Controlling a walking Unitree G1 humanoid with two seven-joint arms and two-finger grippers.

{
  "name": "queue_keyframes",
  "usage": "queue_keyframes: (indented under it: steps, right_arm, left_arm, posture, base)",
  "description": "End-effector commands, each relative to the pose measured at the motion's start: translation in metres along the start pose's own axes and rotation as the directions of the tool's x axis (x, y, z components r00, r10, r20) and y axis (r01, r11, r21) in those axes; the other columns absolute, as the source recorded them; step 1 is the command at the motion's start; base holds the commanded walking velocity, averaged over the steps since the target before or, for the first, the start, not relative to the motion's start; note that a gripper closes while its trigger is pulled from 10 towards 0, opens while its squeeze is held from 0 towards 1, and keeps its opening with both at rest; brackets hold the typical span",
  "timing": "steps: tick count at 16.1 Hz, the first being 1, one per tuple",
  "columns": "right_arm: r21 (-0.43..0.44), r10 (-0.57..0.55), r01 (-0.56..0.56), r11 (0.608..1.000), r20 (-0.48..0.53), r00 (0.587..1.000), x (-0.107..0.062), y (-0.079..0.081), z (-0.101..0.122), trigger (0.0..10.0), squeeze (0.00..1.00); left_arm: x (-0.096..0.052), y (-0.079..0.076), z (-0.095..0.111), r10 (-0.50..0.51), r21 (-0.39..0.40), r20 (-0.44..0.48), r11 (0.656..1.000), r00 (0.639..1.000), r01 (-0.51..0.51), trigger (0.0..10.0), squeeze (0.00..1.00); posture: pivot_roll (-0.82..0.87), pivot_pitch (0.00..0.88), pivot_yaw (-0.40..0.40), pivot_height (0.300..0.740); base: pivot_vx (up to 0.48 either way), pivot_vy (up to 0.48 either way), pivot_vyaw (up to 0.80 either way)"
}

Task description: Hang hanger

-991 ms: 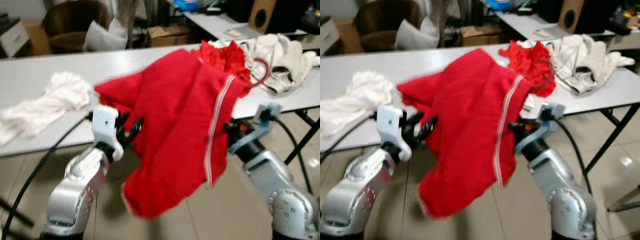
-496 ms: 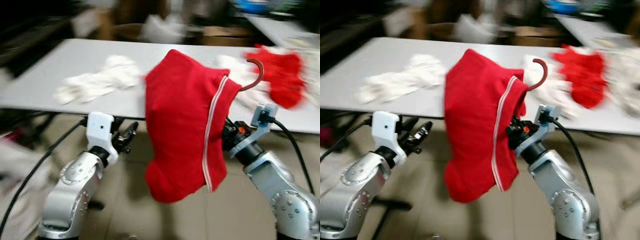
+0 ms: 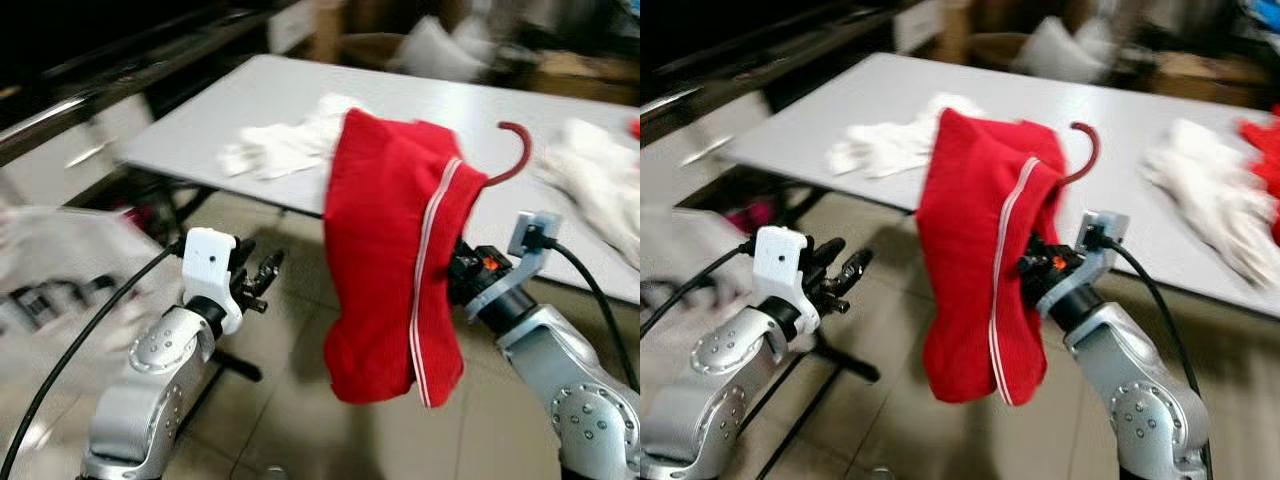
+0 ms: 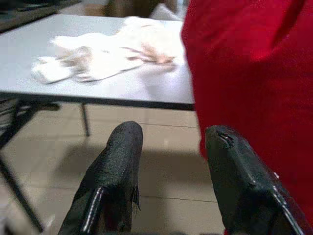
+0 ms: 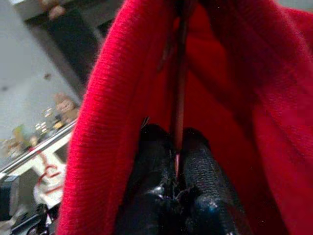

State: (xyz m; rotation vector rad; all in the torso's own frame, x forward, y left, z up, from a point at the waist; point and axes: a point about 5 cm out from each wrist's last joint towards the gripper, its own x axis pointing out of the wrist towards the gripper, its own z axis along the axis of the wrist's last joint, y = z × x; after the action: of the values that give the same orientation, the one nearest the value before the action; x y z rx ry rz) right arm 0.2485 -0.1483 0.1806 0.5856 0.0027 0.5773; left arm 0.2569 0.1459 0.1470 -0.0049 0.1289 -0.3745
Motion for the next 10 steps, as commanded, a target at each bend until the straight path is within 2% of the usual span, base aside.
queue_keyframes:
  steps: [1, 9, 10]
  right_arm:
    - [-0.009, 0.042, -0.042, 0.999, 0.011, 0.999, 0.002, 0.007, 0.004, 10.0, 0.00]
    - [-0.014, 0.045, -0.045, 0.999, 0.003, 0.999, 0.001, 0.007, 0.004, 10.0, 0.00]
    - [-0.058, 0.087, -0.093, 0.994, -0.098, 0.991, -0.014, 0.003, -0.004, 10.0, 0.00]
  left_arm:
    - [0.000, 0.002, 0.001, 0.006, 0.007, -0.001, 1.000, 1.000, -0.006, 10.0, 0.00]
    - [0.000, 0.001, 0.000, 0.004, 0.011, -0.003, 1.000, 1.000, -0.004, 10.0, 0.00]
    - [-0.002, 0.003, -0.005, 0.008, 0.019, -0.021, 1.000, 1.000, -0.008, 10.0, 0.00]
  posture:
    - [-0.06, 0.000, 0.041, 0.740]
    - [-0.06, 0.000, 0.041, 0.740]
    - [-0.06, 0.000, 0.048, 0.740]
  base:
    - [0.000, 0.000, 0.79]
    - [0.000, 0.000, 0.79]
    - [0.000, 0.000, 0.79]
